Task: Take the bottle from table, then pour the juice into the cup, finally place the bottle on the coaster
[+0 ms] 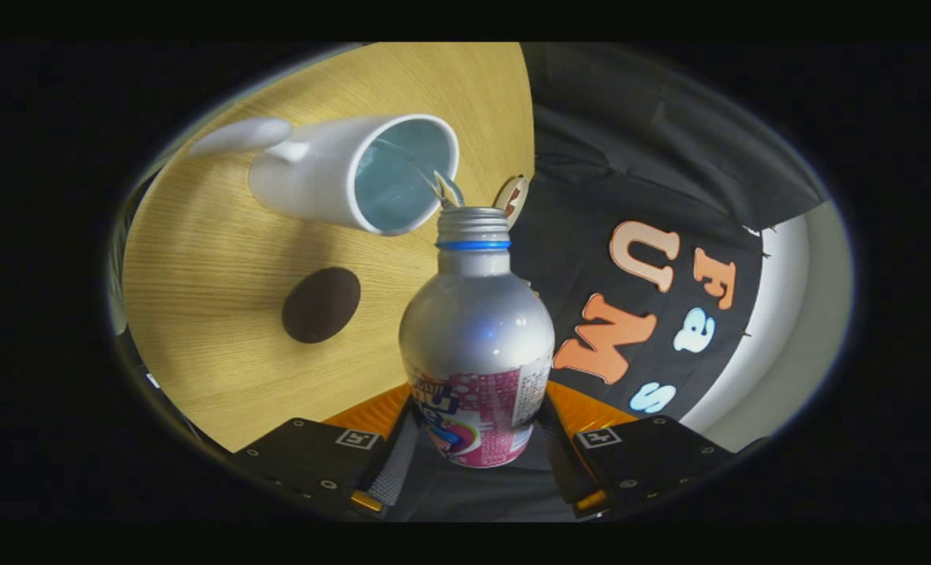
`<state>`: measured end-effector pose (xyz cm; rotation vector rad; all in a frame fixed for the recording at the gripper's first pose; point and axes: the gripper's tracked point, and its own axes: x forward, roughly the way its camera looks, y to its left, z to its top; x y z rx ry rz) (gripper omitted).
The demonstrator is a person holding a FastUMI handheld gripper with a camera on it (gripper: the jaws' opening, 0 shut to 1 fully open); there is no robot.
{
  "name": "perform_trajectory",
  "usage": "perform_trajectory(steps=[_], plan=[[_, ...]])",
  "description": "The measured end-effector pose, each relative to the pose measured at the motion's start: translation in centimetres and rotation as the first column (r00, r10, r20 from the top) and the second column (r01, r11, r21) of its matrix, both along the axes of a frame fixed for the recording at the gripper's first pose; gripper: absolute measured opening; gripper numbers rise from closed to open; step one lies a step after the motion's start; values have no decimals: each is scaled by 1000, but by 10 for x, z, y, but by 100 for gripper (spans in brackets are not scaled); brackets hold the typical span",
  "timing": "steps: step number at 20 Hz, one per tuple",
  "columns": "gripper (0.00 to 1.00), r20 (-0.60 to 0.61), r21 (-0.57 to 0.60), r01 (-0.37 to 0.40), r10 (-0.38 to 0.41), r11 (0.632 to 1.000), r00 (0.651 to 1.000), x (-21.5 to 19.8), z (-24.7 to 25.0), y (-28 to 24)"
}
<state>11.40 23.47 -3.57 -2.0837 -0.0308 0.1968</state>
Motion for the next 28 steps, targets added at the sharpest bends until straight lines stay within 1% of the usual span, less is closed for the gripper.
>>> perform_trajectory(steps=[4,7,10,14,22,28], plan=[[76,-10,-21,-1,1,1000,1000,1,-1,3],[76,2,-64,-9,9,998,1000,-1,1,7],[75,-12,-75,1,-2,997,1000,1,-6,5],[75,-18,-88,5,-6,996,1000,-2,-3,7],[75,3,-129,3,-2,992,1000,-1,4,10],[75,1,-142,2,-1,990,1000,-4,0,10]])
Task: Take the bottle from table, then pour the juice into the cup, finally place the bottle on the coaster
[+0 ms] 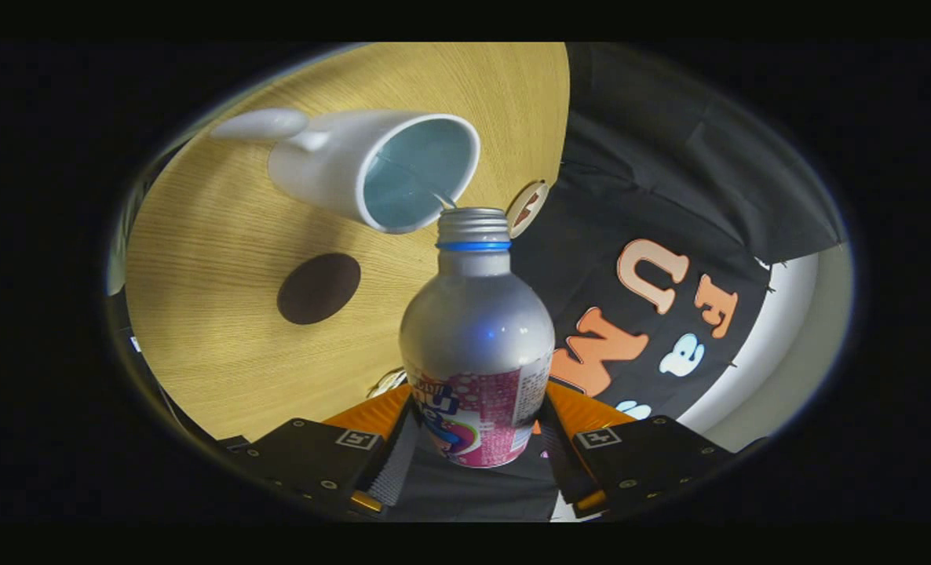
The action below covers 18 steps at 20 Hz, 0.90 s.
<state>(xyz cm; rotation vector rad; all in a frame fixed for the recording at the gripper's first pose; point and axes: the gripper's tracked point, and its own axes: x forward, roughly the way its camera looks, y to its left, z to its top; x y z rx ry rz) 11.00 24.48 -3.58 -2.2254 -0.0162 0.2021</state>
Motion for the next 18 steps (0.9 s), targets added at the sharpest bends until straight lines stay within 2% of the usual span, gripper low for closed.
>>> perform_trajectory(steps=[18], plan=[[75,11,-65,-9,10,998,1000,-5,1,6]])
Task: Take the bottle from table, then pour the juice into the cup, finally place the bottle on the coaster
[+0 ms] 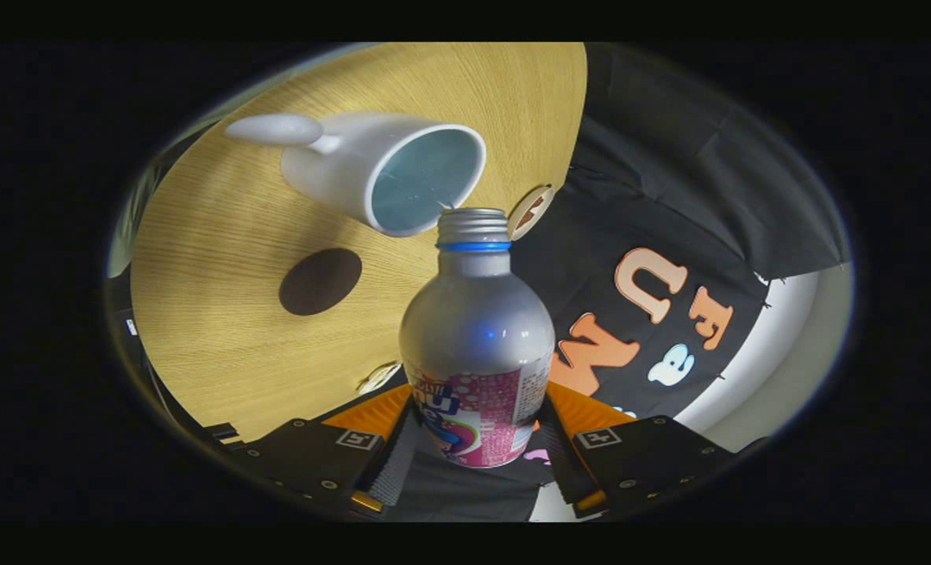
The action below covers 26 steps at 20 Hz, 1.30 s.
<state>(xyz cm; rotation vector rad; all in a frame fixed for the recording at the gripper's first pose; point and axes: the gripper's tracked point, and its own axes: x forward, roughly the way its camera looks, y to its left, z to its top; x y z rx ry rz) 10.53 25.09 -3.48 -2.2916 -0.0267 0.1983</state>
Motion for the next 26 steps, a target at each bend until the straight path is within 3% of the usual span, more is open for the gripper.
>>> perform_trajectory(steps=[7,10,15,17,20,23,26], plan=[[75,3,22,10,-10,1000,1000,4,3,-4],[76,-37,152,72,-67,986,997,10,-2,-20],[76,-83,325,108,-85,940,993,8,-9,-25],[76,-111,417,127,-88,900,990,8,-9,-27],[76,-160,561,170,-95,810,983,11,-10,-32],[76,-211,704,220,-97,675,973,15,-14,-38],[76,-206,799,208,-69,564,976,12,-3,-37]])
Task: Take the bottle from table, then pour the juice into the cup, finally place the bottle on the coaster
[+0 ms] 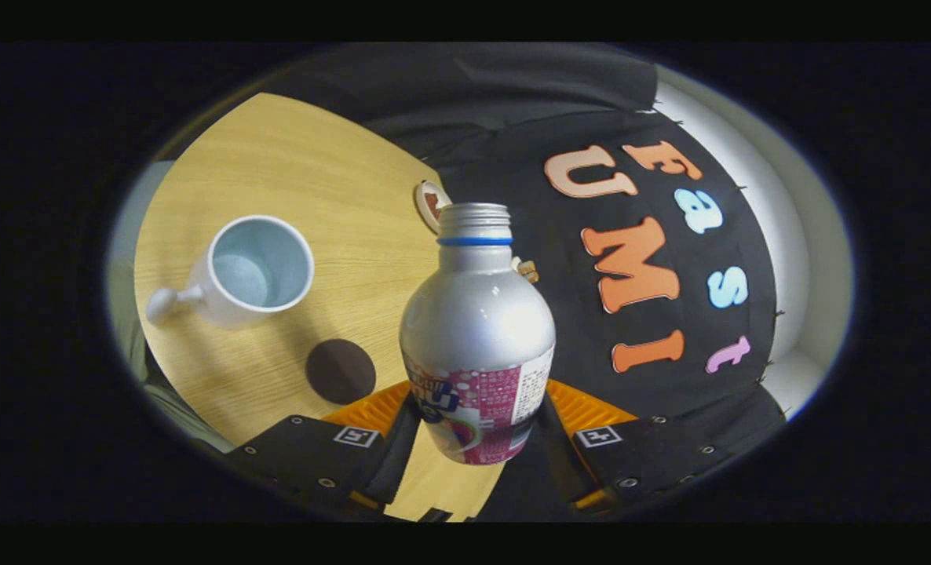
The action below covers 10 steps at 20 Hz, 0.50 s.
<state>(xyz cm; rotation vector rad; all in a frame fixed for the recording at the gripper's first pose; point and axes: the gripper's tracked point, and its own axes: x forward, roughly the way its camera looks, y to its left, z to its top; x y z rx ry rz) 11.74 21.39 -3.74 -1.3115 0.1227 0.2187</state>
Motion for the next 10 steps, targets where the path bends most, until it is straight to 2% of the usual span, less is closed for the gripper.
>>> perform_trajectory(steps=[2,4,7,10], plan=[[76,-18,130,5,-3,992,1000,2,1,-3],[76,-25,279,14,-7,960,1000,2,10,-5],[76,-58,482,25,4,876,998,5,14,-5],[76,-78,623,45,5,781,997,18,8,-4]])
